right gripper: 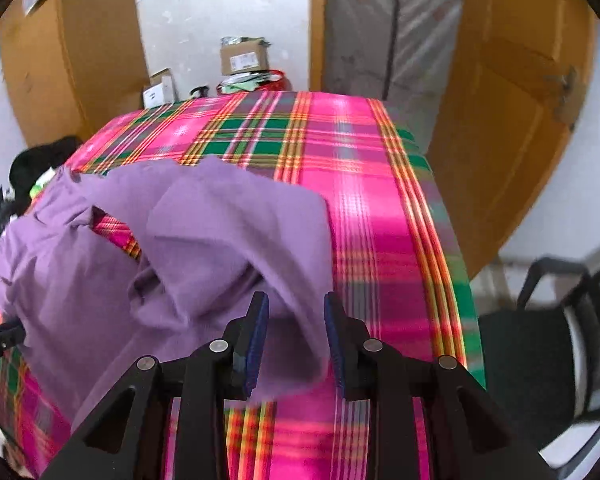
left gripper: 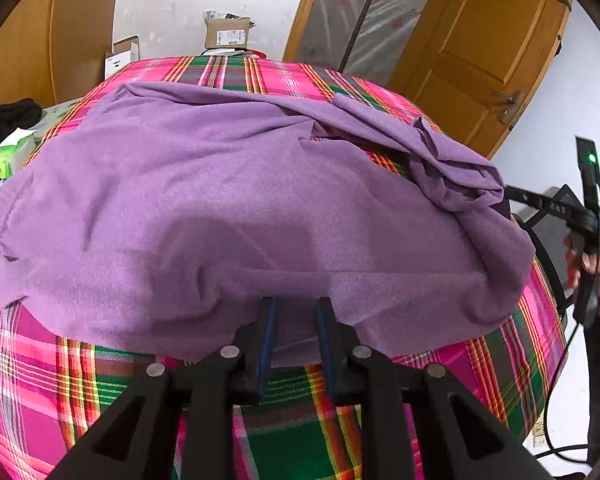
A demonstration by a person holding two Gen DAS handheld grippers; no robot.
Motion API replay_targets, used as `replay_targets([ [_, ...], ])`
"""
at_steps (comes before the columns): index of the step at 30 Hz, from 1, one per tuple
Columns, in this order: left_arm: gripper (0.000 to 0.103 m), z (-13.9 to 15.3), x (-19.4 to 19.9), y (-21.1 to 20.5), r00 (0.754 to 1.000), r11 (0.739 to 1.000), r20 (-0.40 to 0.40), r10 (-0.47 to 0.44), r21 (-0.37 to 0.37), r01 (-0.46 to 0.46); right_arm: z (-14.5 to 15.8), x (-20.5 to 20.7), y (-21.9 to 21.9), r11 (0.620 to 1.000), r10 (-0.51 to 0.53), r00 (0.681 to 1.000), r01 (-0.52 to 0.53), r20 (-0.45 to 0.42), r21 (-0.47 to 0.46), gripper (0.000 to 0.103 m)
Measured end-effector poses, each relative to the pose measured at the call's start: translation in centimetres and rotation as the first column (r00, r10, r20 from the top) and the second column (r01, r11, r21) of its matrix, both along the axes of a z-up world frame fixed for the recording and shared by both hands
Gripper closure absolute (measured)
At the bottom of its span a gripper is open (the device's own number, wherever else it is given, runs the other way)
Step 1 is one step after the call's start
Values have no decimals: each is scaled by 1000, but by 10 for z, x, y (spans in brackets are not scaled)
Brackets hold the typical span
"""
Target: Fold clothes
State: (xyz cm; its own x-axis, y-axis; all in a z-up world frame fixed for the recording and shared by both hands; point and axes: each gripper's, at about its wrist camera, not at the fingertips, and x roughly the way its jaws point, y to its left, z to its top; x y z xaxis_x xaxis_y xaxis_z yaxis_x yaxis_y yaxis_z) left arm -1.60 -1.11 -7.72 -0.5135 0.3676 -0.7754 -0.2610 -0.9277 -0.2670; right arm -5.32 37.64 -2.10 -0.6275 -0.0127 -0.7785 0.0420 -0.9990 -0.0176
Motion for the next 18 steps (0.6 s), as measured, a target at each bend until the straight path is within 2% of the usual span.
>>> replay_targets([
  [4,82,0,-1,1,1000,1000,-1,1,-2,-1,-9,-26,-6,998,58,997,-59,42,26,75],
  [5,82,-1,-1,1,1000,1000,-2,2,-1,-2,-12,-31,-5,998,63,997,-64,52,20,93],
  [6,82,-1,-1,1,1000,1000,-2,2,0,-2,-12,-32,-2,999,47,998,-47,45,5,101],
  [10,82,-1,-1,0,1000,1000,-1,2,10,-2,5,-17,24,994,-44,998,40,-34,-103,100],
  [12,82,-1,-1,-1,1000,1000,-3,0,17,0,18,2,49,981,-128,989,117,-67,-155,100],
  [14,82,-1,-1,-1,1000,1000,-3,-2,20,2,29,21,71,964,-202,976,183,-85,-195,101],
  [18,82,-2,-3,-3,1000,999,2,-4,35,3,33,68,112,912,-353,933,329,-61,-245,100],
])
